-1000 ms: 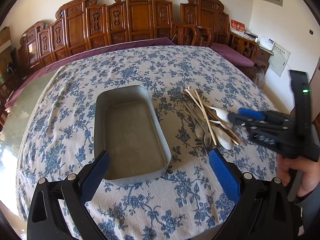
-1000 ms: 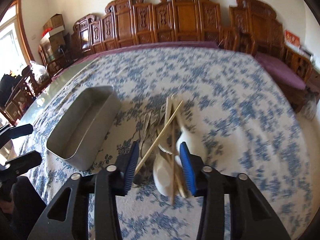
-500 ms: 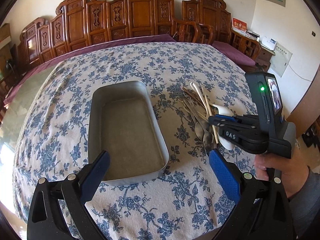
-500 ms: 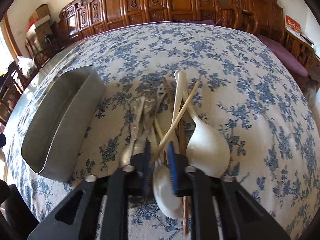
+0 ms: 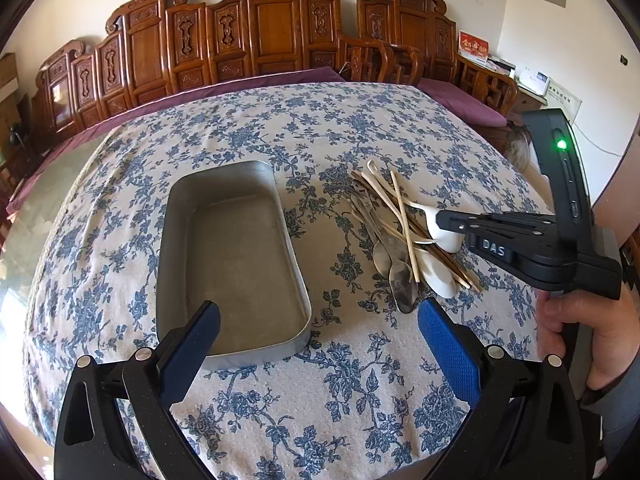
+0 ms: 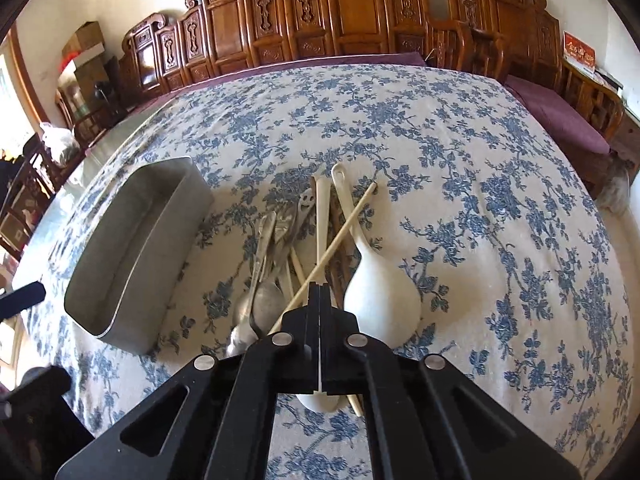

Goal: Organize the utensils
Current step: 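Grasp a wooden chopstick from the pile with the right gripper, then grasp a metal spoon with the left gripper while the right gripper holds the chopstick, then carry the metal spoon into the tray with the left gripper while the right gripper brings the chopstick over, then open the right gripper to drop the chopstick in the tray while the left gripper releases the spoon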

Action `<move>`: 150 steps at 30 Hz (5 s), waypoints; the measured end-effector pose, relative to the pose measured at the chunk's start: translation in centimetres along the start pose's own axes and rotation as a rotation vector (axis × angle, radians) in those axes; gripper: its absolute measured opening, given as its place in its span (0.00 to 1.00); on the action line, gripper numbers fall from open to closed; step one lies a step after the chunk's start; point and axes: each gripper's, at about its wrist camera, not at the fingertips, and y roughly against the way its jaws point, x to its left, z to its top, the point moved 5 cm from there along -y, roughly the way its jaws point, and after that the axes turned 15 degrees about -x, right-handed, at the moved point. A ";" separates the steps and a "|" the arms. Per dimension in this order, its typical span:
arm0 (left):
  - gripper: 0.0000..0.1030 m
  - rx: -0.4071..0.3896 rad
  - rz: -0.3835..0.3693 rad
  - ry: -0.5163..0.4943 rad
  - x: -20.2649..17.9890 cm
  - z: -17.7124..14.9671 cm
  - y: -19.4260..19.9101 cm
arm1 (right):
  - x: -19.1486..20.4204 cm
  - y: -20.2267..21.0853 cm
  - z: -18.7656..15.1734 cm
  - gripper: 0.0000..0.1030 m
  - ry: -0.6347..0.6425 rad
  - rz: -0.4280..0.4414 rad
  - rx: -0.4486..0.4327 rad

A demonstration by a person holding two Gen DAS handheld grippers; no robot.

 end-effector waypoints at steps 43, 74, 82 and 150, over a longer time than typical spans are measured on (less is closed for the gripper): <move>0.59 0.125 -0.033 -0.016 -6.1 -1.9 -9.5 | -6.7 7.0 0.8 0.06 -0.029 0.009 -0.062; 0.21 0.153 -0.084 0.001 -7.1 -2.3 -9.5 | -6.1 7.4 1.2 0.06 -0.019 0.021 -0.079; 0.02 0.131 -0.101 -0.039 -7.8 -1.8 -8.3 | -5.5 7.5 1.0 0.06 -0.001 0.024 -0.074; 0.02 0.018 -0.028 0.109 10.7 0.5 -3.4 | 13.4 0.7 1.9 0.06 0.106 0.152 0.004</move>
